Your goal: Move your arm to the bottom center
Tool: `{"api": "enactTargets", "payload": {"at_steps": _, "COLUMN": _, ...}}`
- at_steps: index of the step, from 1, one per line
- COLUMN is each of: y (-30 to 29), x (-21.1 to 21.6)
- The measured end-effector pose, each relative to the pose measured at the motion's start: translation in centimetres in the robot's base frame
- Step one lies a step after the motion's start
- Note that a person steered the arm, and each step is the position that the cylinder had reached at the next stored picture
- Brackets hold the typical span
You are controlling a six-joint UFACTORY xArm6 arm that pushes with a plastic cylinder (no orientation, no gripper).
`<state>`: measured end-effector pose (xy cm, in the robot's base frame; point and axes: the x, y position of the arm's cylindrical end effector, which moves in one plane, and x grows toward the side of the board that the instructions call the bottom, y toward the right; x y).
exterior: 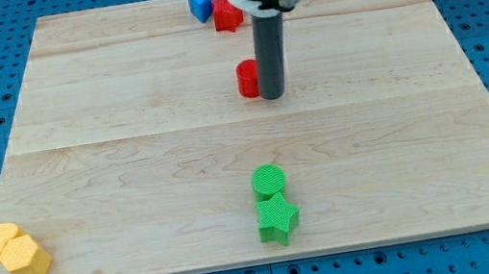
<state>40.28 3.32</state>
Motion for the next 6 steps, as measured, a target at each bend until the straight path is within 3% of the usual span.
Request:
{"api": "enactTargets", "payload": {"at_steps": 2, "y": 4.8, "x": 2.3}}
{"api": "enactTargets", "payload": {"at_steps": 3, "y": 9.3, "x": 6.2}}
{"api": "enactTargets", "payload": {"at_steps": 5, "y": 11.4, "x": 20.5}}
{"api": "enactTargets", "payload": {"at_steps": 6, "y": 9.8, "x": 21.6}}
